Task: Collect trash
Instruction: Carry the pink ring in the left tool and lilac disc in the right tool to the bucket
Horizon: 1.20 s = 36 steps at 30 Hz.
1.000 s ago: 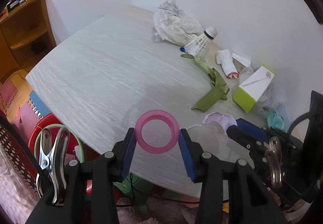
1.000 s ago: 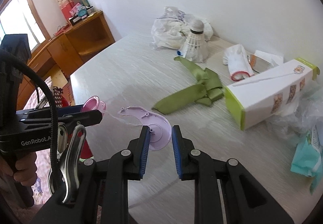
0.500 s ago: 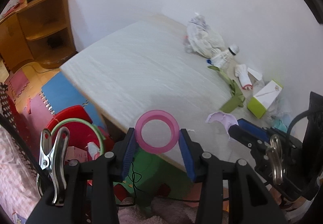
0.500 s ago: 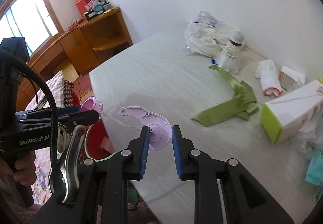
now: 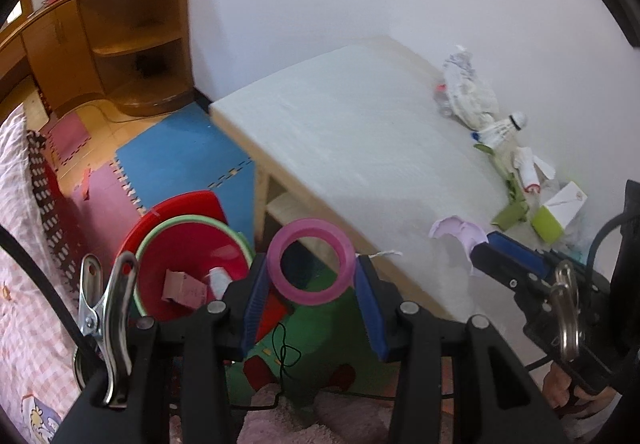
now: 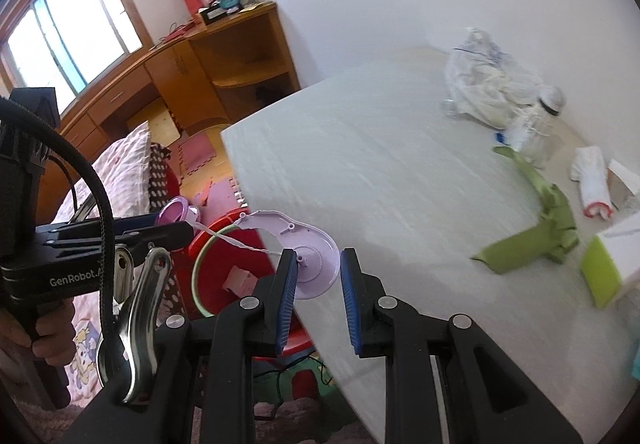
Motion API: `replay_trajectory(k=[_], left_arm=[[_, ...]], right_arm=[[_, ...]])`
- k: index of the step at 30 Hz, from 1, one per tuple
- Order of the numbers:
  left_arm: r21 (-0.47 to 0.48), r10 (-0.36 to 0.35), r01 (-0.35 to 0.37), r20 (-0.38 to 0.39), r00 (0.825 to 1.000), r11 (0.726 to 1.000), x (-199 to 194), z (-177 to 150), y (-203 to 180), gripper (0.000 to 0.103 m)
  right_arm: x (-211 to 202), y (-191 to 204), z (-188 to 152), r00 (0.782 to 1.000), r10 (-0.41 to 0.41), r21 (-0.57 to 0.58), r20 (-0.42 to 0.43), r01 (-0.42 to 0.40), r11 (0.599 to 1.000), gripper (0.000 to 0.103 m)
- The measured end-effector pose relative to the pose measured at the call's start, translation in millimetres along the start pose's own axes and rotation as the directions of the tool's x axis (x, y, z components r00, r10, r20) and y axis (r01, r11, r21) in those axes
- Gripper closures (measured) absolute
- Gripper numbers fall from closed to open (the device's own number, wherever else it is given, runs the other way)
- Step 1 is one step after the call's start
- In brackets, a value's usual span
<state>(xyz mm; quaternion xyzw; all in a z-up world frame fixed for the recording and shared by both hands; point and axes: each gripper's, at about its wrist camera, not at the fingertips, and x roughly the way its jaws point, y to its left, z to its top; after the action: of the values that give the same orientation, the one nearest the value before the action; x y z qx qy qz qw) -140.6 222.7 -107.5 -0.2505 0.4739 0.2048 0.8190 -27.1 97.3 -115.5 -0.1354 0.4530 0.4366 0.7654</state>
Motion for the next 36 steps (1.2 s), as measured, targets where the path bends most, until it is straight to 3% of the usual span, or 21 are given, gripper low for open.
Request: replay_trajectory(k=[9, 19, 36], left_arm=[[-0.072, 0.053, -0.055, -0.018, 0.998, 0.996, 3.1, -10.7, 48.1, 0.058], [-0.145, 0.105, -0.116, -0.076, 0.992, 0.983, 35.2, -32.7, 101.0, 0.058], [-0.232, 0.092, -0.127, -0.158, 0.983, 0.964, 113.4, -70.1, 177.1, 0.058]], right_arm=[[31.7, 37.1, 5.5, 0.998, 0.049, -0.054, -0.047, -0.051, 0.997, 0.08], [90.6, 77.2, 4.5, 0.985, 0.084, -0.101, -0.15, -0.099, 0.99, 0.08], [206.7, 124.6, -19.9, 0.946, 0.079, -0.165, -0.316, -0.137, 0.977, 0.08]])
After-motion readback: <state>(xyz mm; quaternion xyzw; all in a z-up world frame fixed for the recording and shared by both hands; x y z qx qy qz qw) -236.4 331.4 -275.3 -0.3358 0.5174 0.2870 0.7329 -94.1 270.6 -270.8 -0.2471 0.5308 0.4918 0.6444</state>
